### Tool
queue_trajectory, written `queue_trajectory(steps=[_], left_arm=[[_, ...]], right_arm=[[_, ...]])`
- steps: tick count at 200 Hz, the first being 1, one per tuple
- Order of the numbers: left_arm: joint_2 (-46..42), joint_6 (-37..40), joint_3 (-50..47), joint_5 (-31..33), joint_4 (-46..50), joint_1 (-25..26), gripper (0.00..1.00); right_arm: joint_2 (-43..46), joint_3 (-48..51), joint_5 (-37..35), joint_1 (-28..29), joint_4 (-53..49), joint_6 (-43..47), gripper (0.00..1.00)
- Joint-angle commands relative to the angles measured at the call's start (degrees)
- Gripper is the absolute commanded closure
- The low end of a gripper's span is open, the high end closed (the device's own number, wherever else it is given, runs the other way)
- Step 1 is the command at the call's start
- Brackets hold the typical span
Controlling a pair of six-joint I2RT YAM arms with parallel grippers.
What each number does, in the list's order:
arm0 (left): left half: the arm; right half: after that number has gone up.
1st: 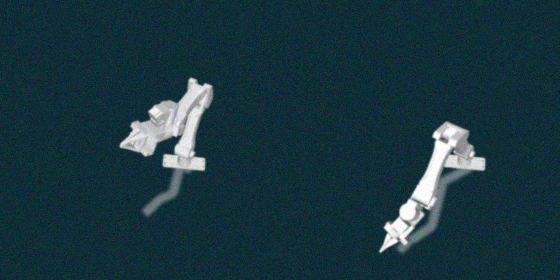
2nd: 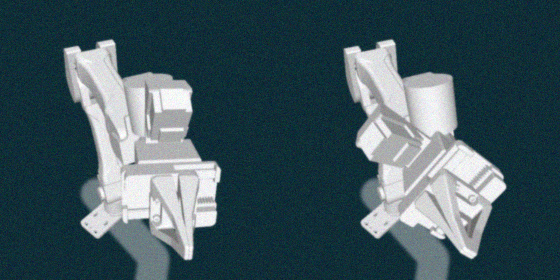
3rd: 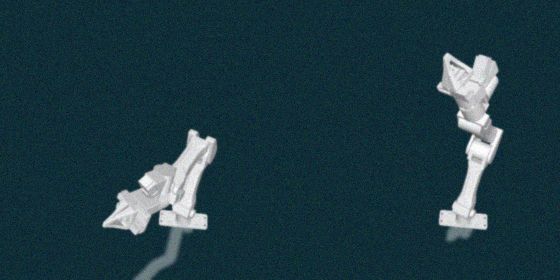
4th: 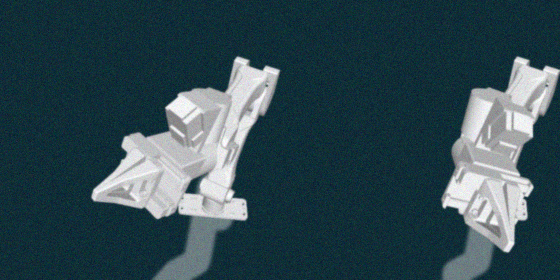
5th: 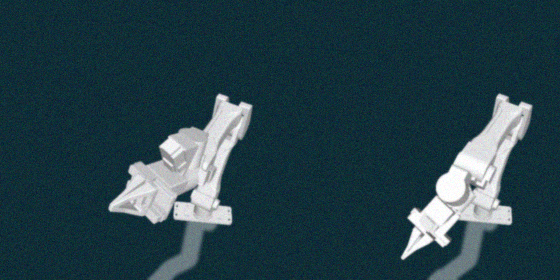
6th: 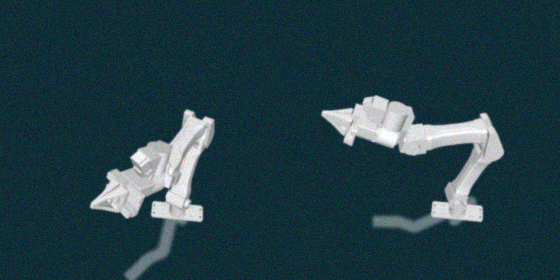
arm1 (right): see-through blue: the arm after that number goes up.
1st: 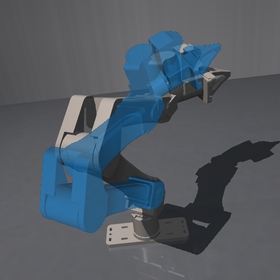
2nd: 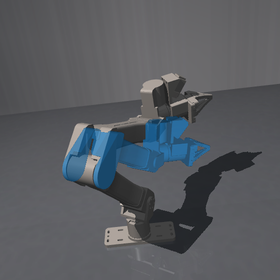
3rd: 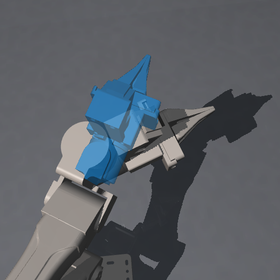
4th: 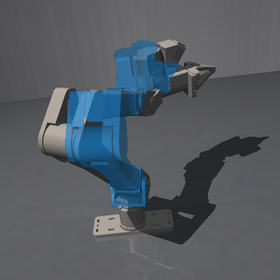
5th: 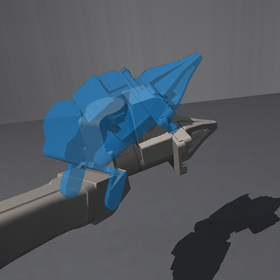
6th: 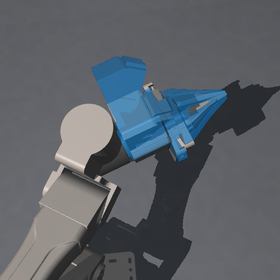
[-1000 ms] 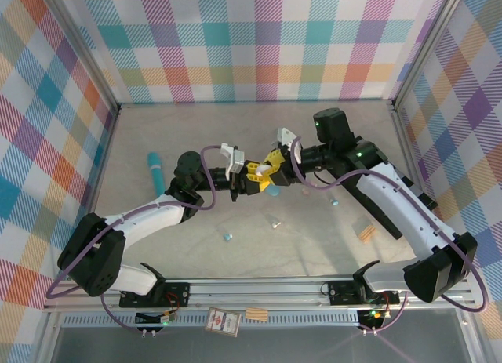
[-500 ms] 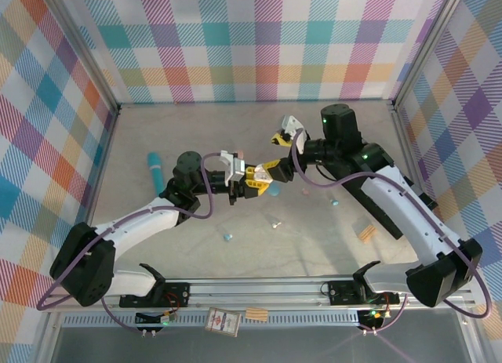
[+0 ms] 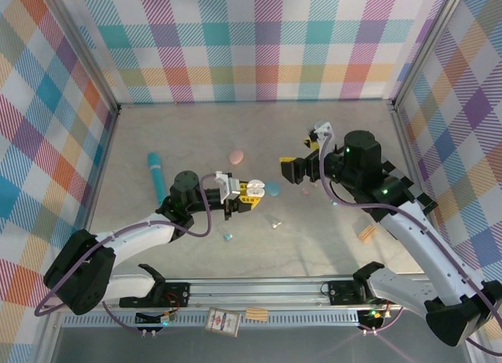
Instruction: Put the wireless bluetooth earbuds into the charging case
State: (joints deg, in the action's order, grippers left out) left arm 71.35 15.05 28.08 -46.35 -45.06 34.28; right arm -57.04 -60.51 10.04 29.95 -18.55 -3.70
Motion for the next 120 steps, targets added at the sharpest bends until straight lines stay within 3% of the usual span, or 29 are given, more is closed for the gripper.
queue_trajectory(steps=[1,29,60,89,120], left_arm=[[-1.2,0.4,-3.3,1.5,-8.3,-1.1,0.98],[0.1,-5.2,-9.0,5.9,-19.3,-3.3,0.98],[0.5,-10.2,-15.0,8.0,-29.1,-6.1,0.98],[-5.2,-9.9,-16.9,9.4,-23.6,-6.4,0.98],[-15.3,-8.1,-20.3,18.1,-15.1,-6.8,0.98]], right_arm=[[0.1,4.3,-8.2,-0.3,-5.6,-8.2,0.01],[-1.4,8.1,-0.8,-0.2,-10.0,-9.3,0.06],[-7.1,9.0,1.1,1.2,-13.8,-8.5,0.08],[-14.4,7.5,-1.3,4.5,-16.6,-6.9,0.11],[-21.8,5.4,-4.3,8.3,-17.0,-6.4,0.19]])
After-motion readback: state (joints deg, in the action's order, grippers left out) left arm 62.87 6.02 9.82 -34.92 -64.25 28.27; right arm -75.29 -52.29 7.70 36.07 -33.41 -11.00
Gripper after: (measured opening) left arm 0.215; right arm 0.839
